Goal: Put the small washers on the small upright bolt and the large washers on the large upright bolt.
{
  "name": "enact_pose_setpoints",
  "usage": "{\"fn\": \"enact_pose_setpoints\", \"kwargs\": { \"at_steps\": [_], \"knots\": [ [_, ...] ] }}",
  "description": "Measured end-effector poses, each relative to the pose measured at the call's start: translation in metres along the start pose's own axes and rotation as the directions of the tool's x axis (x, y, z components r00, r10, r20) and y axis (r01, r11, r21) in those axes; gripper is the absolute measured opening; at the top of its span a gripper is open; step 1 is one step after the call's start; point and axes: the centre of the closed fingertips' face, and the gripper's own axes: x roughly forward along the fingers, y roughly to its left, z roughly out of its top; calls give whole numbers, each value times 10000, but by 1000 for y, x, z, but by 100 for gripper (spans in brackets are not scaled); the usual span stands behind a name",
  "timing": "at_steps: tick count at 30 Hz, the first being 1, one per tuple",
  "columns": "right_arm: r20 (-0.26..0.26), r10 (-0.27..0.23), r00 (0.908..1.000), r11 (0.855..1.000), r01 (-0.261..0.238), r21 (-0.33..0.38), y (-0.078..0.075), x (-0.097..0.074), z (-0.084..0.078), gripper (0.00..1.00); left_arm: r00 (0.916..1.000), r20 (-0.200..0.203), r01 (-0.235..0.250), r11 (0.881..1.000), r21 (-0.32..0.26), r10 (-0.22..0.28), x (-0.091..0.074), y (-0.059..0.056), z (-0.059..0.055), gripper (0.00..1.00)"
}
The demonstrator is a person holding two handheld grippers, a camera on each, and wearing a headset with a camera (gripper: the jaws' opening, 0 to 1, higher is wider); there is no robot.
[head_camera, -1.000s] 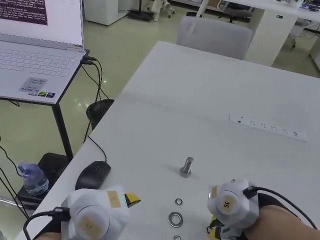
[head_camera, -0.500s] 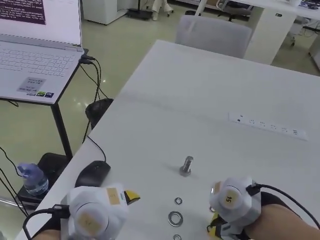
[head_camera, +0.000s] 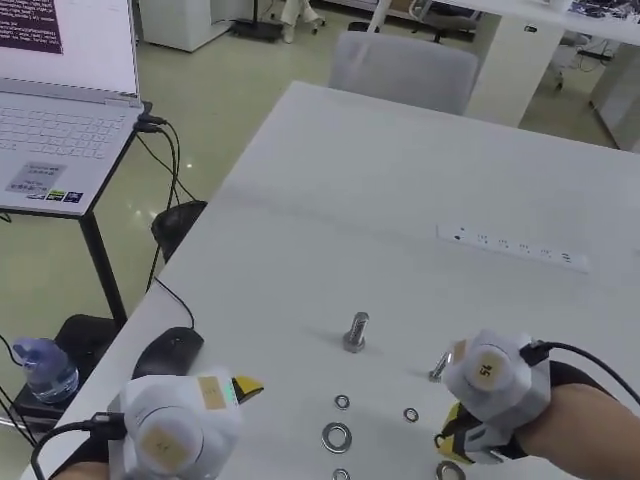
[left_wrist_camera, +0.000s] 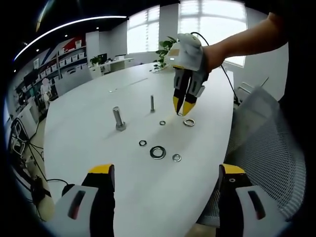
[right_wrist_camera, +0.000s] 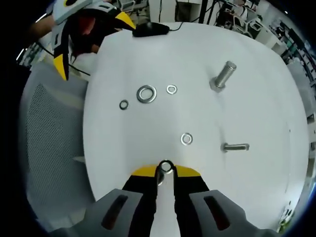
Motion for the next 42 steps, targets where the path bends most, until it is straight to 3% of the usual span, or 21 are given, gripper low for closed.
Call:
{"fn": "enact_pose_setpoints", "kwargs": {
  "at_steps": [8,16,42],
  "knots": [
    [-78,-207,9998,9990,210,387,-18,-18,-15,12,9999,61,113,9998,-161,-112,4,1,2,94],
    [-79,-292,9995,9981,296,545,-28,-25,-16,12,9999,32,101,9996,-249,-100,5,5,2,99],
    [50,-712,9974,9959,708,555,-75,-39,12,12,9998,-82,192,9993,-335,-195,9,7,0,98]
  ]
}}
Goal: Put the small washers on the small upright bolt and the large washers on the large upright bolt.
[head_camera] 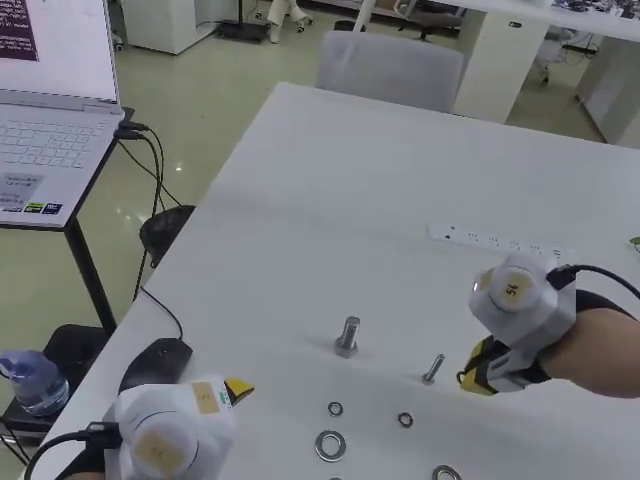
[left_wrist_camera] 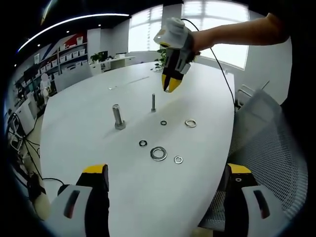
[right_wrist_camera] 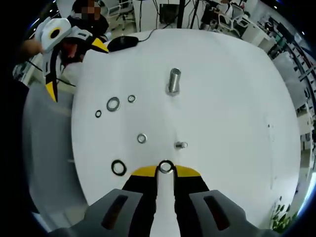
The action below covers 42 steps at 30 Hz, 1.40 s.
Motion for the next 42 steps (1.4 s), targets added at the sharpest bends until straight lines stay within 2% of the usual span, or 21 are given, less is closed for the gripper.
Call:
{"fn": "enact_pose_setpoints", "kwargs": {
  "at_steps": [6,18,42],
  "knots": [
    [57,-118,9999,9999,118,35,-10,1,8,12,10000,-62,-26,10000,47,26,1,1,-2,97],
    [-70,-155,9999,9998,154,-108,-20,7,17,12,9999,-114,-51,10000,12,51,1,4,-4,95],
    [-492,17,9988,9995,-33,-317,-18,26,19,12,9997,-246,-55,10000,-58,54,-2,5,-12,92]
  ]
}}
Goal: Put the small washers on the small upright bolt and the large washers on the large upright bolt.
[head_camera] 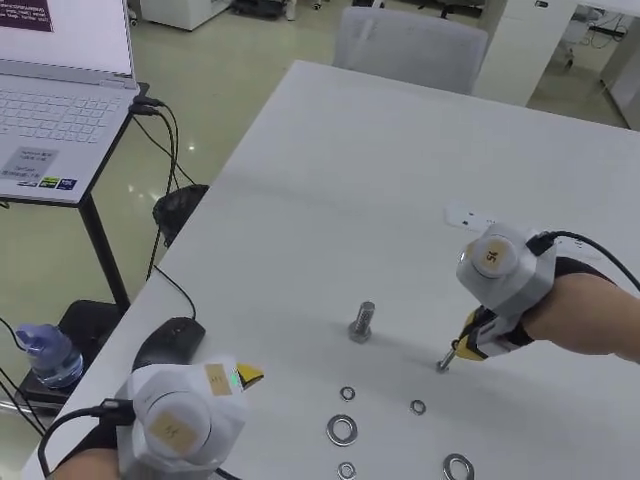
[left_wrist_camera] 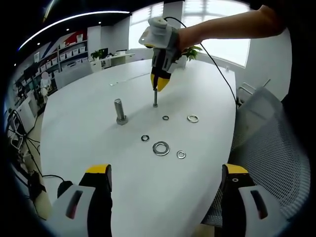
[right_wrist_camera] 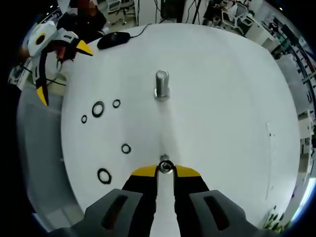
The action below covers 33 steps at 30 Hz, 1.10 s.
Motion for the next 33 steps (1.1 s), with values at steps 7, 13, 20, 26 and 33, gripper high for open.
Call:
{"fn": "enact_pose_setpoints", "kwargs": {
  "at_steps": [7,13,20,26,33],
  "knots": [
    [-84,1,10000,9999,-2,-128,0,5,0,12,10000,4,-7,10000,-6,7,0,0,-1,92],
    [-170,32,9999,9998,-35,-203,1,9,-2,12,10000,-1,17,10000,-10,-17,0,1,0,91],
    [-274,95,9996,9997,-101,-209,1,17,-5,12,10000,10,33,10000,-36,-33,0,0,0,91],
    [-362,155,9992,9996,-163,-232,0,23,-7,12,10000,-28,23,10000,-63,-23,1,0,-1,91],
    [-437,237,9988,9993,-249,-275,0,30,-9,12,10000,-47,41,9999,-104,-42,1,1,-2,90]
  ]
}}
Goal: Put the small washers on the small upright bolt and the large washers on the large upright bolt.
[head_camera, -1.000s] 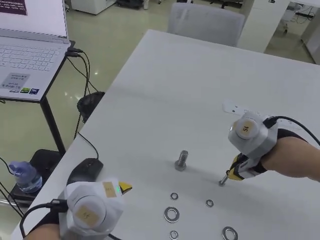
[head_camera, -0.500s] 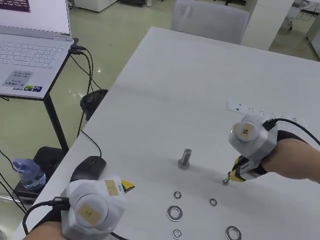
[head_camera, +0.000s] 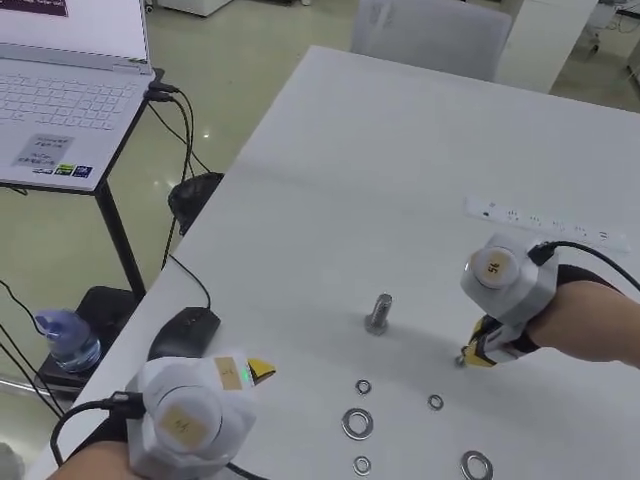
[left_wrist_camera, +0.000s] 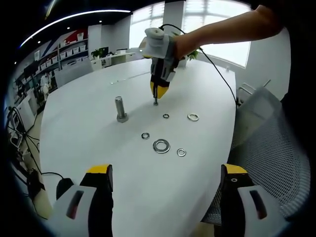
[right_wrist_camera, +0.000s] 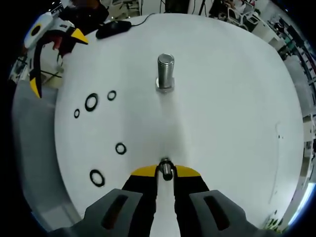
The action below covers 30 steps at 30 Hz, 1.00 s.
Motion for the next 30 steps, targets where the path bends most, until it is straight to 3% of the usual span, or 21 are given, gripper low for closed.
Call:
{"fn": "enact_pose_setpoints", "kwargs": {
  "at_steps": [30],
  "knots": [
    [-61,61,10000,10000,-61,20,-1,18,-3,13,9999,-114,73,9999,-80,-74,3,-2,-5,88]
  ]
}}
